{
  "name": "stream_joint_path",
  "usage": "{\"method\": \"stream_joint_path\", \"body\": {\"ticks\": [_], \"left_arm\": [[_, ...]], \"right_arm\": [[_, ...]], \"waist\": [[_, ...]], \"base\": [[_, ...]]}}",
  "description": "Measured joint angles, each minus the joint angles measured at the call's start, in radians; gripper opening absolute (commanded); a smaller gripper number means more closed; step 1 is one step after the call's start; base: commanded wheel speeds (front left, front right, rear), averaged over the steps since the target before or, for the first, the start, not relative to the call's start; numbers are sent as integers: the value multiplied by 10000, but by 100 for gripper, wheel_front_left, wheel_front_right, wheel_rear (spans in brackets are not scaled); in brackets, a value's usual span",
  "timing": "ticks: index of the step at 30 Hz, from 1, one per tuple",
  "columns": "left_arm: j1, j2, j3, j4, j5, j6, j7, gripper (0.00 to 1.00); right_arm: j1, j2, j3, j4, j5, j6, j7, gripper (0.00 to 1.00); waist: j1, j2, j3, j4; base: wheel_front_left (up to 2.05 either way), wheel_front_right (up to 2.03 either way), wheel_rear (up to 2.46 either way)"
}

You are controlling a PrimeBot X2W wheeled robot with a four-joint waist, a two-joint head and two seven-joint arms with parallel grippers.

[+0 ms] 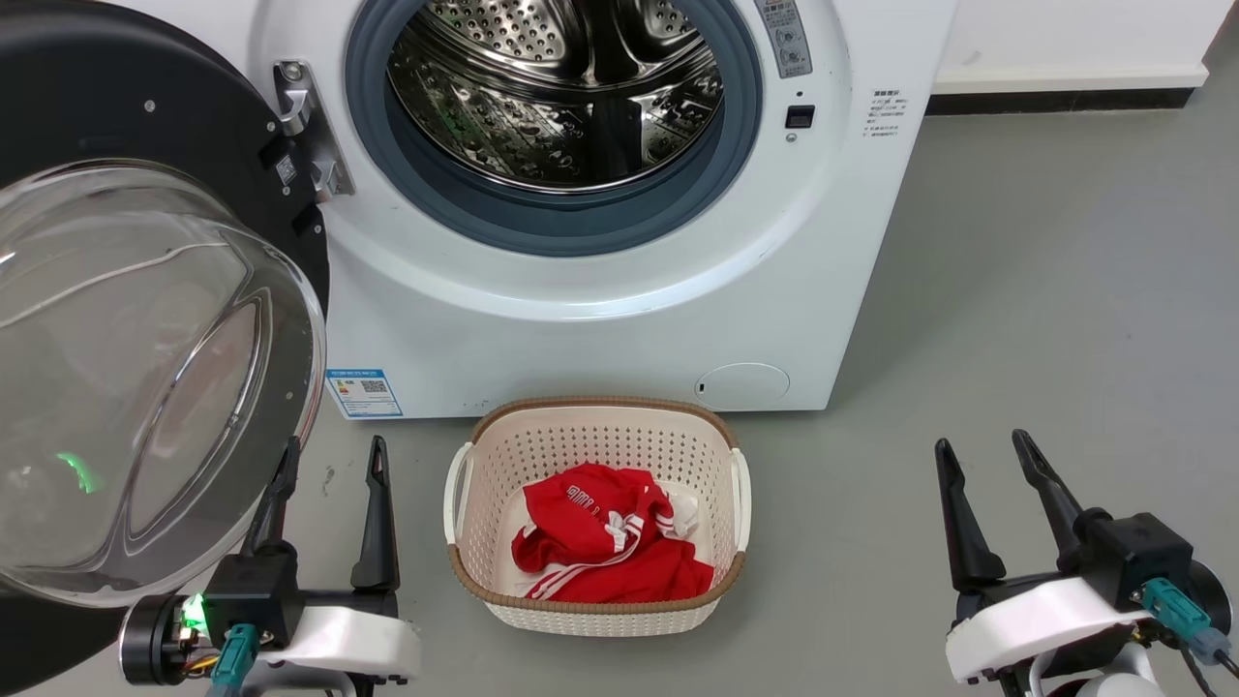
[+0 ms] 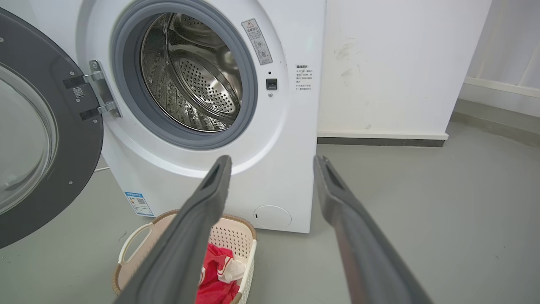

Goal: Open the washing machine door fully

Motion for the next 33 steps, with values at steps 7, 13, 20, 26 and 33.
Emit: {"method": "stream_joint_path", "body": {"ticks": [7,13,20,26,33], "left_arm": [[153,-81,73,470,-370,-29,205,0],[114,-82,167,627,-1653,-117,545,0],[76,-84,169,702,-3055,-205,809,0],[25,-86,201,788,-4172,-282,1034,0],[-34,-86,270,895,-5377,-355,1306,0]], "right_arm": [[240,2,19,339,359,0,31,0],[224,-12,-8,416,1674,0,211,0],[186,-48,-56,543,3085,0,458,0],[81,-84,-100,616,4165,0,629,0],[23,-107,-159,711,5342,-2,809,0]], "waist": [[0,0,-11,-2],[0,0,-27,16],[0,0,-44,35],[0,0,-58,51],[0,0,-75,69]], "base": [[0,0,0],[0,0,0],[0,0,0],[0,0,0],[0,0,0]]}}
